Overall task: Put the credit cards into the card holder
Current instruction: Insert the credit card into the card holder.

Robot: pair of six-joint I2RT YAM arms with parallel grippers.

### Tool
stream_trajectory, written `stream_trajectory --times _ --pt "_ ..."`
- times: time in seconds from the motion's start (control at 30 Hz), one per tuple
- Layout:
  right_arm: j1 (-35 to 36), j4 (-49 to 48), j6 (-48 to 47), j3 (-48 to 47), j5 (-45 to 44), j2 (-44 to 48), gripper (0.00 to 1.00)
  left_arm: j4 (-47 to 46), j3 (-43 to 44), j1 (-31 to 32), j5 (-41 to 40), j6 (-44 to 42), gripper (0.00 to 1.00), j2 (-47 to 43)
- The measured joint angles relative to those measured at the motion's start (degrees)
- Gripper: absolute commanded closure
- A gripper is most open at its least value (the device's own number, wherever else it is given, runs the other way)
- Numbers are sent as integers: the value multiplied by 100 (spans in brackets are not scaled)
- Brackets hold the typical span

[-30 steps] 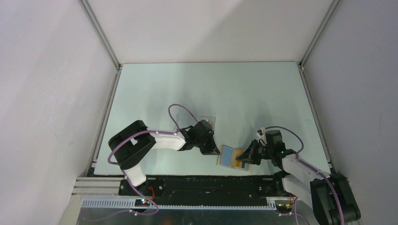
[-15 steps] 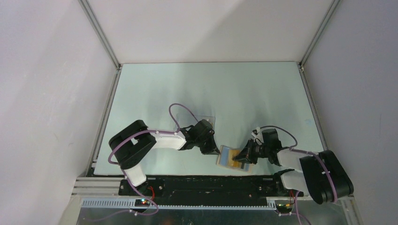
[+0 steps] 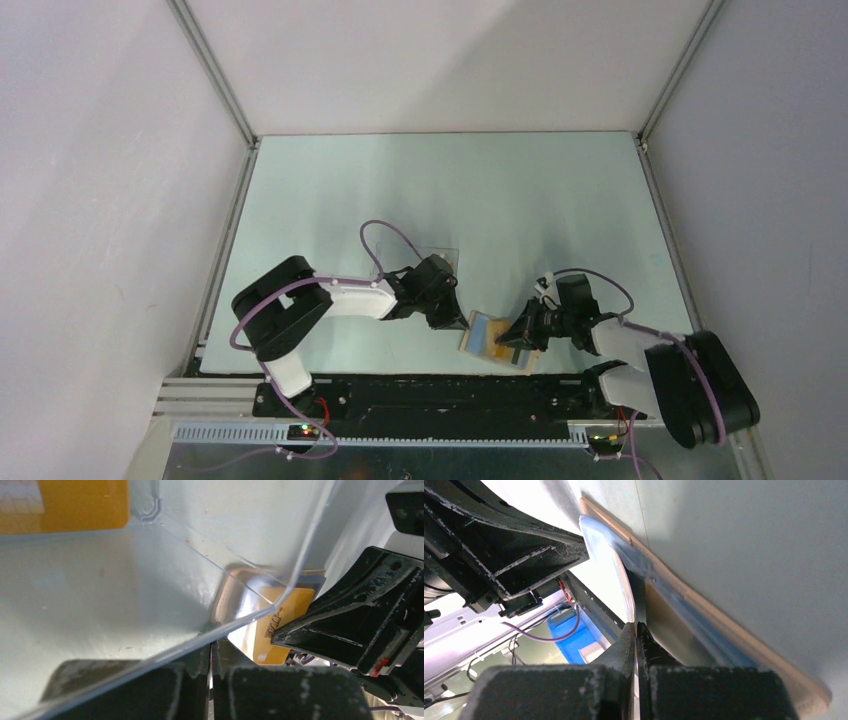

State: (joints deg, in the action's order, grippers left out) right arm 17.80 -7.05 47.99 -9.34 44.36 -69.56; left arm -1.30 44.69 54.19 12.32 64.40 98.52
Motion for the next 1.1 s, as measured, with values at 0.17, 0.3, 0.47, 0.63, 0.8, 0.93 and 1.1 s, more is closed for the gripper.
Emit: stream_trajectory --times 0.17,0.3,0.47,0.63,0.8,0.93,1.1 --pt "0 1038 -7 -44 -343 922 100 7 9 13 -7 2 100 0" --pt "-31 1554 -2 -44 -520 1353 100 33 28 28 -9 2 100 9" --pt "-57 1705 13 -44 -590 1377 100 63 52 33 -11 0 100 17" --pt "-68 1714 111 -44 -590 1362 100 68 55 33 -11 0 100 17" --pt "-72 1764 157 -44 -595 1467 100 68 57 33 -9 0 100 22" --pt "-74 1733 219 -24 -551 1473 100 103 87 33 2 -2 100 37" --pt "-76 1574 398 61 -448 1484 100 105 90 33 7 -2 100 42"
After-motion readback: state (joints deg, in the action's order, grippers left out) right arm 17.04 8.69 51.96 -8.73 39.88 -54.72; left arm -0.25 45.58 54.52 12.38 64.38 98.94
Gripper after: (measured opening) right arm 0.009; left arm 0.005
